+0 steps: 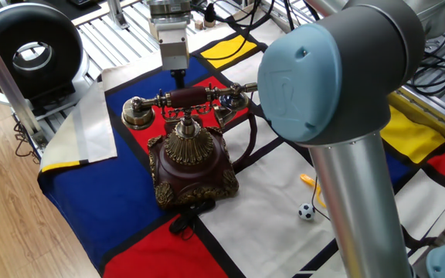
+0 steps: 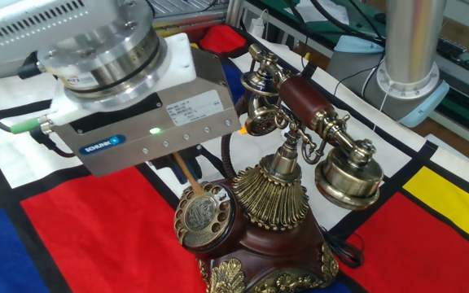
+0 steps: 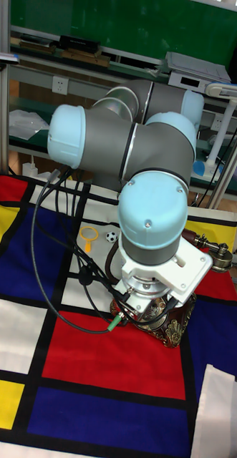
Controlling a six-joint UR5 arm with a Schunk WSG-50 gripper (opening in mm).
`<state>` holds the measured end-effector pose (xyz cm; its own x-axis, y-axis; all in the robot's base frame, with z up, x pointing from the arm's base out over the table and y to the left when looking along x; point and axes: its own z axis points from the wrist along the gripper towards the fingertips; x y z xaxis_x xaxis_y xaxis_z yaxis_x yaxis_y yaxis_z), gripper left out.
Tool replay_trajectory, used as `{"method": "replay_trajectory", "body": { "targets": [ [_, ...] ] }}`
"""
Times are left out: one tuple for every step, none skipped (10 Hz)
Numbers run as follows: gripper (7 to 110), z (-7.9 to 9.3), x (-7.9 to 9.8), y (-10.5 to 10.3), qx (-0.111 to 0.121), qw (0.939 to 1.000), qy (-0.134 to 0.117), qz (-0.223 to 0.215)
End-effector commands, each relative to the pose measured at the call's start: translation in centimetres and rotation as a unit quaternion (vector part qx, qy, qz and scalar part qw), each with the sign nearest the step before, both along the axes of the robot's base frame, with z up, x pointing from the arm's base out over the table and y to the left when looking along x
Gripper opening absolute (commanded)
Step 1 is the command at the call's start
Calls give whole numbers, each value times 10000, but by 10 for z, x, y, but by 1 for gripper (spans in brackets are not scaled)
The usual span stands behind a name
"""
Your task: Dial a number on an old rotary phone
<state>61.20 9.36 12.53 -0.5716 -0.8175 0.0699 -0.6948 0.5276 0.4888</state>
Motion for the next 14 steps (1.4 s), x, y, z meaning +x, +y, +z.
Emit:
{"method": "replay_trajectory", "body": {
  "targets": [
    [7, 7, 4, -1, 32, 10000, 6, -22],
    [7, 8, 4, 0, 1, 10000, 14, -20],
    [7, 8, 4, 2, 27, 10000, 23, 4],
    [7, 5, 3, 4, 15, 10000, 36, 14],
    [7, 3, 1, 10, 42, 10000, 53, 12],
    [7, 2, -3, 15, 122, 9999, 103, 33],
    [7, 0, -8, 18, 194, 9997, 149, 68],
    [7, -3, -14, 25, 314, 9992, 220, 69],
    [7, -7, -21, 29, 404, 9988, 285, 42],
    [7, -8, -22, 23, 363, 9988, 299, 101],
    [7, -7, -21, 18, 315, 9990, 292, 153],
    [7, -6, -21, 18, 330, 9989, 299, 155],
    [7, -6, -22, 17, 330, 9988, 317, 175],
    [7, -4, -24, 17, 368, 9984, 372, 206]
  ]
}}
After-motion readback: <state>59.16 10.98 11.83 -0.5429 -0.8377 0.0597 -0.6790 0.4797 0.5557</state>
